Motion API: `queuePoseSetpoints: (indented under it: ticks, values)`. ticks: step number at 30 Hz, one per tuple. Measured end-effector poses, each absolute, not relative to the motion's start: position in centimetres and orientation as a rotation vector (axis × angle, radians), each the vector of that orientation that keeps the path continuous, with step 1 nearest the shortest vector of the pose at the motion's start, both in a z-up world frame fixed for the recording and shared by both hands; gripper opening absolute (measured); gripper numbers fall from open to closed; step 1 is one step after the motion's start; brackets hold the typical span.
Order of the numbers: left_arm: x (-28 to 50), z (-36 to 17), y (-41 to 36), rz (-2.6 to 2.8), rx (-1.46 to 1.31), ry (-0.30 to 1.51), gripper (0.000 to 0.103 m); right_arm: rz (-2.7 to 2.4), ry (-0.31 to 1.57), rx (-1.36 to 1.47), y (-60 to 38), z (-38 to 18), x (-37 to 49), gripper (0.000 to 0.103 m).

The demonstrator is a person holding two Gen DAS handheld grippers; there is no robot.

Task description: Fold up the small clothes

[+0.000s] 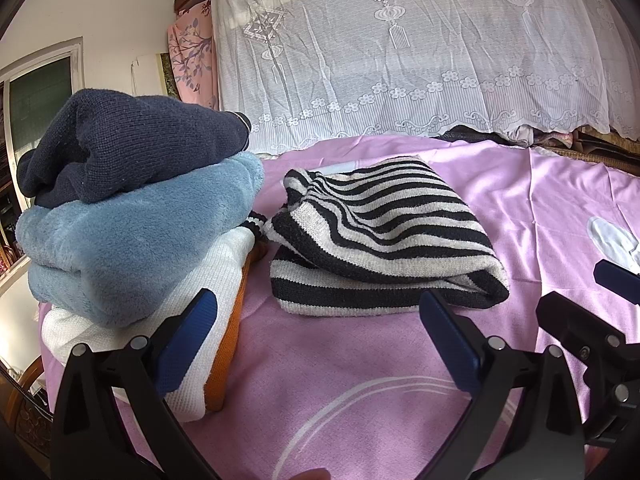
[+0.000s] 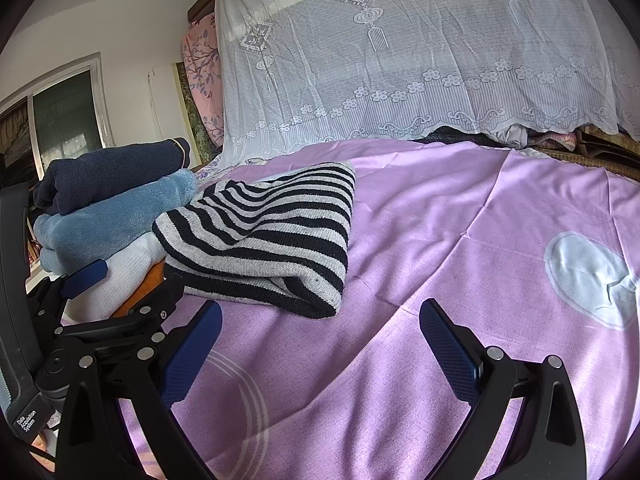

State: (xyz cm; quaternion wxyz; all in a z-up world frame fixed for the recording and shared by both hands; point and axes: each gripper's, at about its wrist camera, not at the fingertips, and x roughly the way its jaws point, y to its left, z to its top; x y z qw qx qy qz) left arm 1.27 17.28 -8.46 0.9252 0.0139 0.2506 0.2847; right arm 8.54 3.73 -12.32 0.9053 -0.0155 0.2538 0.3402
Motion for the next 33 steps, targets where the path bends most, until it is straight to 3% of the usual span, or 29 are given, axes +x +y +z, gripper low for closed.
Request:
queuePoseSetpoints:
  ticks: [33]
  values:
    - [1.43, -8.67, 18.0, 0.562, 0.029, 0.503, 0.099, 0.7, 0.529, -0.028, 3.87, -12.57, 8.55, 0.1]
